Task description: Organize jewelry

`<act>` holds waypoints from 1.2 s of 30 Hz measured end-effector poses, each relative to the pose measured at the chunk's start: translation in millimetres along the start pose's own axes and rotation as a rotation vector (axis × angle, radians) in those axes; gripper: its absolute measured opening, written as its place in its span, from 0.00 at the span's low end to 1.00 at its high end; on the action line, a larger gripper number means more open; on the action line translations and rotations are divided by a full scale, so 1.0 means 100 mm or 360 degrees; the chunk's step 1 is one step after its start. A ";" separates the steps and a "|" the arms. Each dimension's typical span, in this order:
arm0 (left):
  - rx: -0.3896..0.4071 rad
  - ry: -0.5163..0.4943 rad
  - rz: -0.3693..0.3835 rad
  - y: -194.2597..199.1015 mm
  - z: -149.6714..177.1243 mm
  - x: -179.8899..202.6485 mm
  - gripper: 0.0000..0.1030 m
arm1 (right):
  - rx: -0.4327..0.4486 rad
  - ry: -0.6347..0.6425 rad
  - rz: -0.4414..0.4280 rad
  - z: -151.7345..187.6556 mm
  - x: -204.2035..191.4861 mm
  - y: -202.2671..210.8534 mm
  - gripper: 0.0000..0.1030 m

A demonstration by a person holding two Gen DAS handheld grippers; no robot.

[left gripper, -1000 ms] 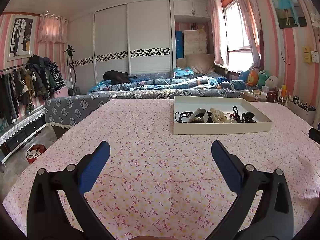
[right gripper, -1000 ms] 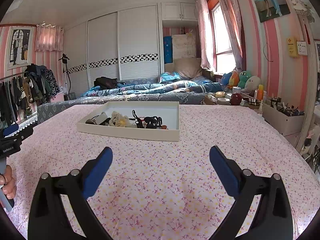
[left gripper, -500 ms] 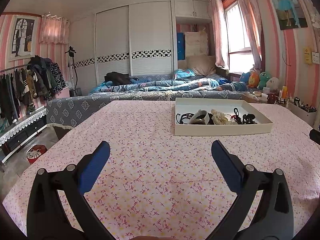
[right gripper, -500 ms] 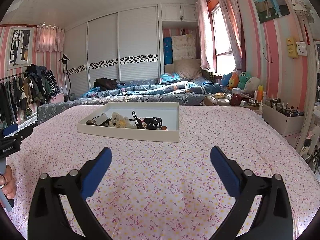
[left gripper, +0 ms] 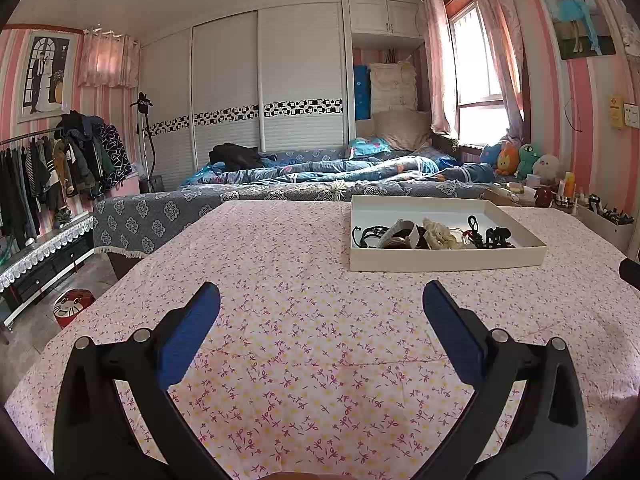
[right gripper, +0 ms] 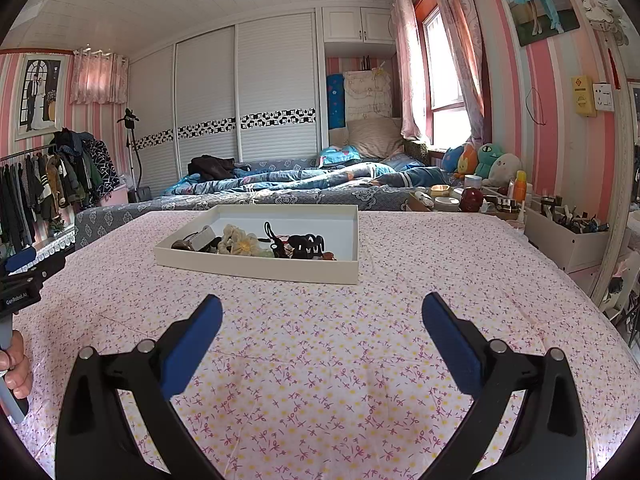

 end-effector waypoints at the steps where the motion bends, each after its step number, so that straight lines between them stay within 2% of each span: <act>1: 0.0000 -0.0001 0.0000 0.00 0.00 0.00 0.97 | 0.0001 0.0000 0.0000 0.00 0.00 0.00 0.98; 36: 0.0016 0.0015 -0.0017 0.03 -0.04 0.00 0.97 | -0.0023 -0.0015 0.0002 0.00 -0.01 -0.03 0.98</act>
Point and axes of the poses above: each gripper's, at about its wrist camera, not at the fingertips, and y roughly against the way its jaws point, x to its right, z to its underside, the point moved 8 cm from there along -y, roughly the way its jaws point, and after that the axes turned 11 degrees about -z, right-handed, at the moved point
